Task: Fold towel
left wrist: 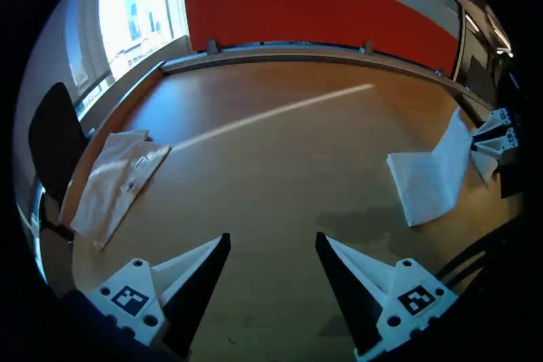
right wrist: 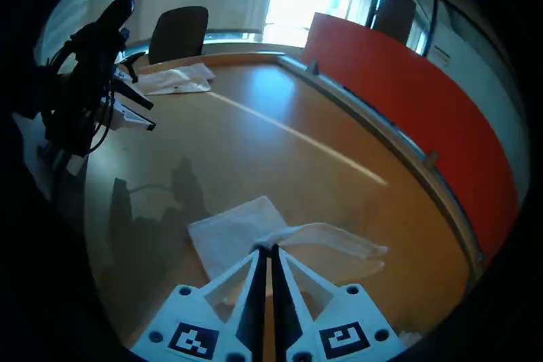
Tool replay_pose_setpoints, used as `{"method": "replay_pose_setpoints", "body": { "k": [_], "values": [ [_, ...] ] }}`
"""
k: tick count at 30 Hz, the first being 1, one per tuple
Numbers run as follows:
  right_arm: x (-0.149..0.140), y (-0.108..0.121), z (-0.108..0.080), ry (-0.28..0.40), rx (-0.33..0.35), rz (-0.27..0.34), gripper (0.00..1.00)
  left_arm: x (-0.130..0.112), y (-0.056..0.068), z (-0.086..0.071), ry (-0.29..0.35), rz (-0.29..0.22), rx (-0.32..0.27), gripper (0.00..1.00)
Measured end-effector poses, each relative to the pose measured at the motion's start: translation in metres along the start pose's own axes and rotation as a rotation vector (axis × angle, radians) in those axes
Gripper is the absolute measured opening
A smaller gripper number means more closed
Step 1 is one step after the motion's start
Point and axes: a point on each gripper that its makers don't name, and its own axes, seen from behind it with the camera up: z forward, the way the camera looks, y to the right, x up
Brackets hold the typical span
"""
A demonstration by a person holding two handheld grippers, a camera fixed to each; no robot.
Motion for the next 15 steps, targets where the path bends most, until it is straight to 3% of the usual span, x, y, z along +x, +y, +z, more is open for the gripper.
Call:
{"method": "replay_pose_setpoints", "body": {
  "k": [13, 15],
  "values": [
    [-0.004, -0.037, 0.028, -0.035, 0.087, -0.019, 0.05, -0.005, -0.013, -0.005, 0.002, -0.018, 0.017, 0.93],
    [-0.007, -0.044, 0.035, -0.045, 0.094, -0.021, 0.11, -0.007, -0.015, -0.005, 0.001, -0.020, 0.018, 0.93]
  ]
}}
